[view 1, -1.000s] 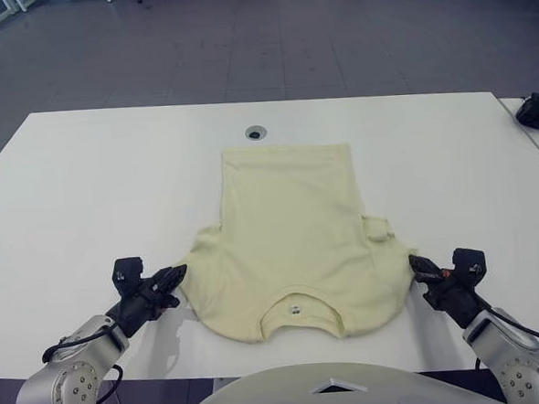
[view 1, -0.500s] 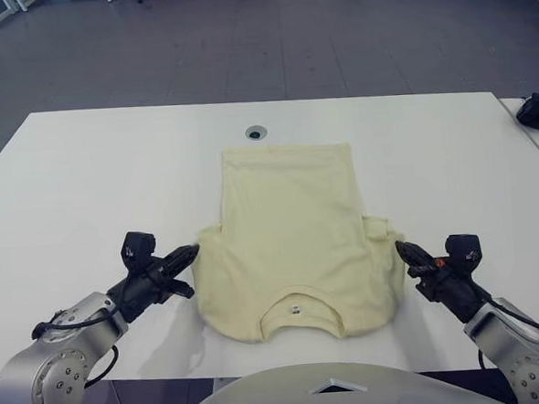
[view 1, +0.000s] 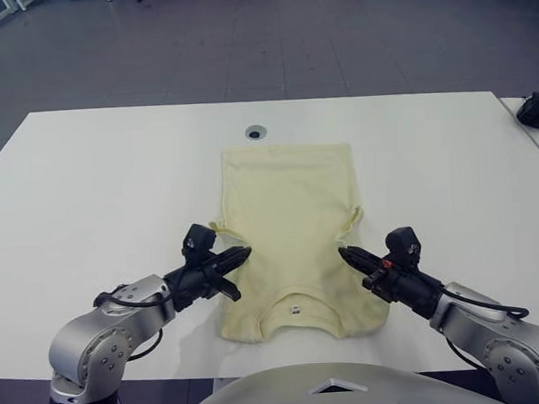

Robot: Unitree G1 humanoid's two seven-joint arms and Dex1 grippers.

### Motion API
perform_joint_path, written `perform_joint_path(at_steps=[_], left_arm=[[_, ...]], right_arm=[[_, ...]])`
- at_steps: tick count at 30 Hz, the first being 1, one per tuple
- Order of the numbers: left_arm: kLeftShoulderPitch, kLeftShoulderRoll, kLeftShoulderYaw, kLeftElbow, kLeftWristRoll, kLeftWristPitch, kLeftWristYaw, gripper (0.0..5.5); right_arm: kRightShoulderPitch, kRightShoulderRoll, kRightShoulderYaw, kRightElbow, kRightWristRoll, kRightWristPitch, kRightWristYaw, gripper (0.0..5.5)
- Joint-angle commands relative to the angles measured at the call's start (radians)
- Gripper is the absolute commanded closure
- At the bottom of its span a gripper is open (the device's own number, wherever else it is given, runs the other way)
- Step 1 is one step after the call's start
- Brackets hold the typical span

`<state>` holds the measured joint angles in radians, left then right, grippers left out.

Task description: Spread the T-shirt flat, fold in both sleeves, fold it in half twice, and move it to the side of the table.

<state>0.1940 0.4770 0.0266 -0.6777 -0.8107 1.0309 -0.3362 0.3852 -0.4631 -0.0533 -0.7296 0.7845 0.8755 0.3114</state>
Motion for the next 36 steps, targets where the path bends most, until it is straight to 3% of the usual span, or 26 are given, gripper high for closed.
perform_joint_path(at_steps=[1, 3, 6, 10, 13, 17, 19, 22, 26, 30, 36], left_arm=[[-0.019, -0.028, -0.076, 0.052, 0.053, -0.032, 0.002, 5.45], [-0.018, -0.037, -0.101, 0.071, 0.077, -0.052, -0.004, 5.45], [-0.016, -0.035, -0.131, 0.075, 0.095, -0.087, -0.031, 5.50], [0.018, -0.003, -0.112, 0.023, 0.074, -0.140, -0.099, 4.77], [0.056, 0.043, -0.033, -0.021, 0.005, -0.138, -0.156, 4.31], [0.075, 0.112, 0.121, -0.054, -0.022, -0.173, -0.189, 3.67], [0.111, 0.193, 0.128, -0.039, 0.146, -0.318, -0.234, 3.28], [0.223, 0.286, 0.063, 0.075, 0.470, -0.711, -0.337, 2.85], [0.350, 0.368, 0.032, 0.276, 0.718, -1.213, -0.449, 2.15], [0.363, 0.361, 0.058, 0.400, 0.754, -1.382, -0.461, 1.57], [0.323, 0.303, 0.014, 0.497, 0.791, -1.461, -0.431, 0.54]], right_arm=[[-0.023, -0.012, 0.038, 0.028, -0.021, 0.012, 0.010, 5.50], [-0.034, -0.011, 0.056, 0.041, -0.023, 0.022, 0.013, 5.50], [-0.048, -0.009, 0.076, 0.044, -0.021, 0.023, 0.022, 5.07], [-0.044, -0.028, 0.047, -0.006, 0.014, 0.031, 0.037, 4.44], [-0.034, -0.074, -0.039, -0.071, 0.101, 0.076, 0.038, 4.00], [-0.089, -0.164, -0.250, -0.091, 0.301, 0.115, 0.005, 3.39], [-0.081, -0.288, -0.291, -0.085, 0.150, 0.036, 0.087, 3.01], [0.083, -0.445, -0.235, -0.050, -0.224, -0.269, 0.261, 2.60], [0.284, -0.495, -0.207, 0.092, -0.531, -0.673, 0.413, 1.93], [0.303, -0.472, -0.154, 0.221, -0.647, -0.848, 0.417, 1.37], [0.204, -0.391, 0.023, 0.304, -0.796, -0.948, 0.368, 0.40]])
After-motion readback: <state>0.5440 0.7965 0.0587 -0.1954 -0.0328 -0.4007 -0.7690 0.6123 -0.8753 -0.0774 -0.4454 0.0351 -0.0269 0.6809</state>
